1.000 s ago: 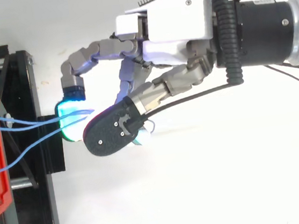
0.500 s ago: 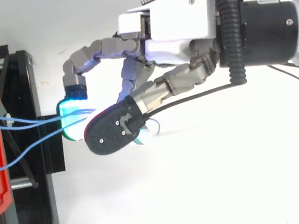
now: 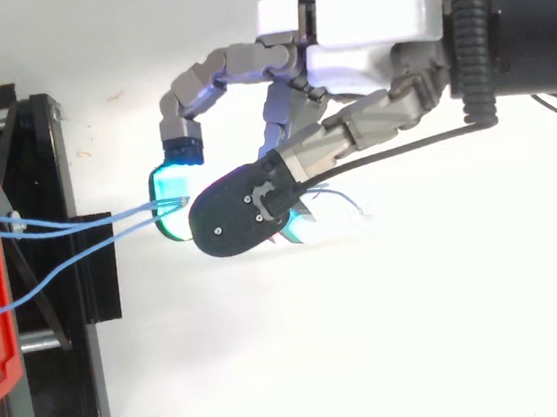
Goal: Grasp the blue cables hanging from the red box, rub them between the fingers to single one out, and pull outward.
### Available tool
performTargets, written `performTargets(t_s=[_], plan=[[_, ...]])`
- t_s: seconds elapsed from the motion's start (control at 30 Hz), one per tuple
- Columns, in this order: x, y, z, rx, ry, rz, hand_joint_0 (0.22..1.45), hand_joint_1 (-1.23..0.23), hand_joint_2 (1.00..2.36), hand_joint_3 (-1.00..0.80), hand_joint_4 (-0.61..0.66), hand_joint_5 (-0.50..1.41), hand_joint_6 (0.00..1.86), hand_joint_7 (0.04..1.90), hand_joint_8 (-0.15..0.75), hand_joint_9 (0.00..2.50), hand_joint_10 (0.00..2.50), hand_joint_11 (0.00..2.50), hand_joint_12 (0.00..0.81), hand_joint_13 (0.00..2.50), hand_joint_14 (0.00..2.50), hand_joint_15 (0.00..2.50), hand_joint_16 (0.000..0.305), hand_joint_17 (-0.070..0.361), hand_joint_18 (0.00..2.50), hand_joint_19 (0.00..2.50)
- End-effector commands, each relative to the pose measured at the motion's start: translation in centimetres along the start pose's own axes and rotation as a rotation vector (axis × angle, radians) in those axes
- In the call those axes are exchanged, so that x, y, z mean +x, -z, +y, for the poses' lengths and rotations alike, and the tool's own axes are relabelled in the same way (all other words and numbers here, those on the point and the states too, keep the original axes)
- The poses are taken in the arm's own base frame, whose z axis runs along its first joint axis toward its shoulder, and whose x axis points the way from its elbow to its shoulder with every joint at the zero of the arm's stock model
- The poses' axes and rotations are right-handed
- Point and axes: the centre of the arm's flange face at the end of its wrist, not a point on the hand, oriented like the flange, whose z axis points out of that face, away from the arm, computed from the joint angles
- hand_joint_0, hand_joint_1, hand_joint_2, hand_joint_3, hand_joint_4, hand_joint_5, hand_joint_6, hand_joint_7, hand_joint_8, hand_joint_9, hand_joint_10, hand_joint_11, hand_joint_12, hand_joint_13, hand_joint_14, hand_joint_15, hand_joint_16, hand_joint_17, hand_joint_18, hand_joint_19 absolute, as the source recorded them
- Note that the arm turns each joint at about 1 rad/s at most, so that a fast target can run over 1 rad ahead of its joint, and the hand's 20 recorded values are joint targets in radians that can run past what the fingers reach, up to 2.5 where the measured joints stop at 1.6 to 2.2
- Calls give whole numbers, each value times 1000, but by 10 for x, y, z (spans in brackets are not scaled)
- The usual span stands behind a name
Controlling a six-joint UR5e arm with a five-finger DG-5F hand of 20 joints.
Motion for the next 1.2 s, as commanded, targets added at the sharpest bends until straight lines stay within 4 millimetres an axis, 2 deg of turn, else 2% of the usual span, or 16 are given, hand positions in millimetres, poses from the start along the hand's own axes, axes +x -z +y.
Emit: performTargets(t_s=[0.0, 0.07, 0.1, 0.3, 0.43, 0.53, 0.73, 0.97, 1.03, 1.17], plan=[[1, 5, 6, 0, 2, -1, 613, -703, 1010, -345, -1, -116, 724, 986, 278, 1376, 27, 1054, 361, 1141, 30, 811, 52, 116, 911, 886], [4, 4, 7, -4, 5, 0, 615, -735, 1011, -311, -7, -121, 742, 978, 283, 1370, 26, 1069, 366, 1150, 29, 809, 53, 119, 922, 876], [5, 4, 6, 0, 9, 1, 617, -774, 1012, -289, 10, -142, 799, 906, 287, 1360, 25, 1076, 373, 1155, 28, 804, 54, 122, 936, 868], [9, 3, 7, -6, 12, -11, 626, -795, 1012, -279, 26, -160, 841, 826, 284, 1330, 24, 1088, 370, 1149, 28, 812, 54, 121, 934, 873], [12, 3, 7, -8, 14, -19, 607, -789, 1006, -422, 41, -161, 836, 787, 275, 1322, 26, 1092, 360, 1141, 30, 822, 51, 115, 914, 884], [24, 2, 8, -11, 15, -4, 583, -766, 1001, -475, 48, -158, 824, 790, 277, 1337, 26, 1086, 361, 1149, 28, 833, 52, 116, 920, 893], [31, 2, 8, -11, 17, 0, 566, -742, 1000, -500, 45, -146, 794, 836, 282, 1351, 24, 1095, 364, 1156, 27, 828, 52, 118, 931, 897], [31, 2, 8, -11, 15, 0, 614, -718, 1014, -289, 2, -152, 852, 874, 283, 1361, 26, 1102, 362, 1162, 30, 828, 51, 115, 938, 884], [30, 2, 8, -13, 13, -1, 621, -746, 1014, -248, 15, -153, 868, 864, 284, 1361, 24, 1104, 375, 1171, 27, 813, 53, 119, 961, 862], [31, 2, 8, -14, 13, 0, 713, -913, 1017, -274, -105, -161, 876, 1039, 276, 1337, 26, 1123, 355, 1169, 29, 811, 50, 113, 977, 838]])
